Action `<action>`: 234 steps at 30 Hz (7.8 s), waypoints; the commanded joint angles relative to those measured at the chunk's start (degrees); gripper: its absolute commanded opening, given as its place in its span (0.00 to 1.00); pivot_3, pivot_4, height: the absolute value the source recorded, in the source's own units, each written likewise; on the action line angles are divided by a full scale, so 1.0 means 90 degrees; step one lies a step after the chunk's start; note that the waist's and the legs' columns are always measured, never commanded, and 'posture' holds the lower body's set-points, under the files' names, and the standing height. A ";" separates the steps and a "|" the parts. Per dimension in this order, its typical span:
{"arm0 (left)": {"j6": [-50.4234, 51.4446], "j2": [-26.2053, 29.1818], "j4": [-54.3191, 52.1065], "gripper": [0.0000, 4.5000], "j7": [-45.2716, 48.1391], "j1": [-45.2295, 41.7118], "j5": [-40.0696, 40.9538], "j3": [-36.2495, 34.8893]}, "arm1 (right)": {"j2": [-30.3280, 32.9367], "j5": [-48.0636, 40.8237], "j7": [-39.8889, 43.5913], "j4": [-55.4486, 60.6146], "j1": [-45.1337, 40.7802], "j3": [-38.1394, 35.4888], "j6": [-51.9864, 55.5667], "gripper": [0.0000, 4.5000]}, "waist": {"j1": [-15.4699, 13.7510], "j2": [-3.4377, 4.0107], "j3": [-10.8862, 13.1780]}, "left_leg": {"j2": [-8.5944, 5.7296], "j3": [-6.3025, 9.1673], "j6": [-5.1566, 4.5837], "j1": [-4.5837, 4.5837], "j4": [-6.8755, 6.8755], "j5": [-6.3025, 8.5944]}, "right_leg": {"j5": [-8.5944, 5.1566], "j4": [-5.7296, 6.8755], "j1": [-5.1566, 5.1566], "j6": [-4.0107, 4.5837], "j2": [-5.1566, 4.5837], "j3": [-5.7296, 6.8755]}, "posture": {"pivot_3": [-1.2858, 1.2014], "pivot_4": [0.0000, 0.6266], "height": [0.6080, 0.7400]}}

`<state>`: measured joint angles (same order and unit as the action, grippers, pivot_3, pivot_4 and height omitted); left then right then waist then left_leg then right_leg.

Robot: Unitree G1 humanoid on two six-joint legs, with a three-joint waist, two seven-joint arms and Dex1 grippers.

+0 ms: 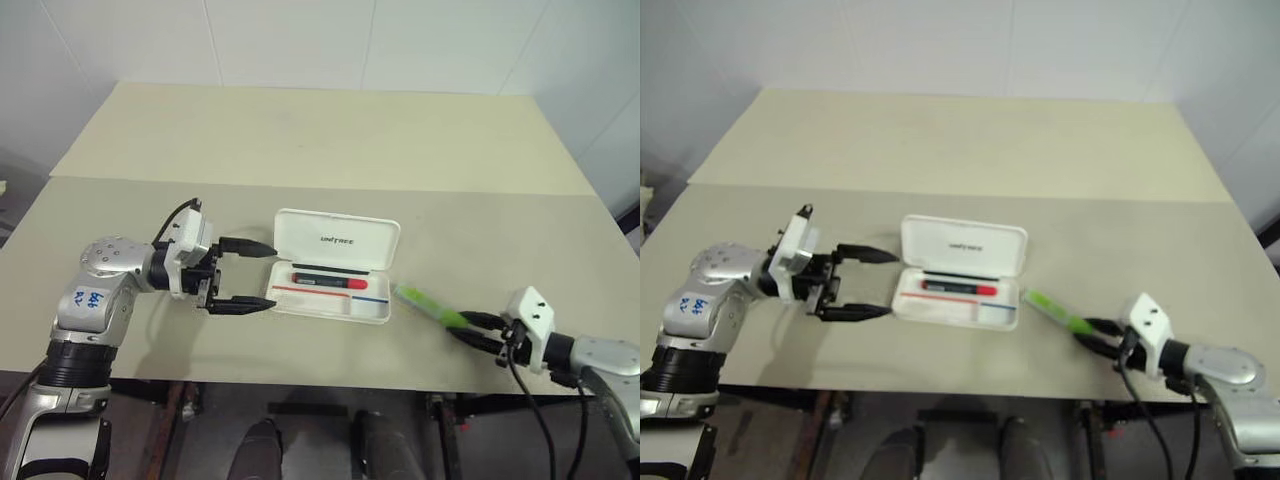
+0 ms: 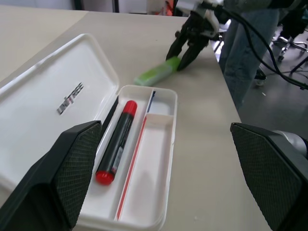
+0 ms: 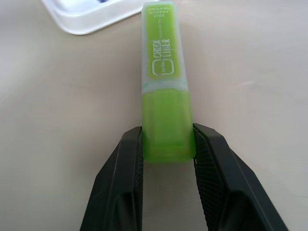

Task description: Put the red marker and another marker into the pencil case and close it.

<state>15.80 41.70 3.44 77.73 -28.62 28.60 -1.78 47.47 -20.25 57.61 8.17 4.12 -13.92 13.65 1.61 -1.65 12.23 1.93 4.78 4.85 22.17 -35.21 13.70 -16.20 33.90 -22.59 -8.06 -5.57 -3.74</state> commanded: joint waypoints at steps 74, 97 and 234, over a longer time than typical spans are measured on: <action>-0.0211 0.0454 -0.0222 1.00 -0.0158 0.0258 -0.0017 -0.0506 | -0.1927 0.1155 0.0137 -0.0255 -0.3888 0.3543 0.0391 1.00 | 0.0023 0.0007 0.0005 | 0.0005 0.0002 0.0007 0.0015 0.0018 0.0017 | 0.0009 0.0056 -0.0048 -0.0069 0.0003 0.0006 | 0.52 0.24 1.00; 0.0734 -0.1703 -0.3897 1.00 -0.5417 0.3672 -0.0389 -0.2499 | -0.0960 -0.2255 0.0164 0.2296 -0.2571 0.0890 0.2182 1.00 | -0.0007 0.0007 0.0002 | 0.0009 0.0005 0.0014 0.0011 0.0009 0.0036 | -0.0014 0.0057 -0.0047 -0.0071 0.0004 0.0007 | 0.52 0.24 1.00; -0.0358 -0.2343 0.0830 0.06 -0.1061 -0.1457 -0.2345 0.2704 | -0.0101 -0.2284 -0.1478 0.3495 0.0058 -0.1432 0.1387 1.00 | -0.0030 -0.0003 -0.0001 | 0.0005 -0.0026 -0.0008 0.0016 0.0003 0.0031 | -0.0007 -0.0031 -0.0009 -0.0016 -0.0001 -0.0009 | 0.52 0.24 1.00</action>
<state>13.66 21.00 11.89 67.97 -40.30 7.75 22.62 46.85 -39.78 44.82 37.35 4.86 -26.16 26.39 1.34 -1.68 12.22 1.98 4.55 4.78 22.32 -35.19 13.98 -16.26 33.63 -22.66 -8.21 -5.58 -3.81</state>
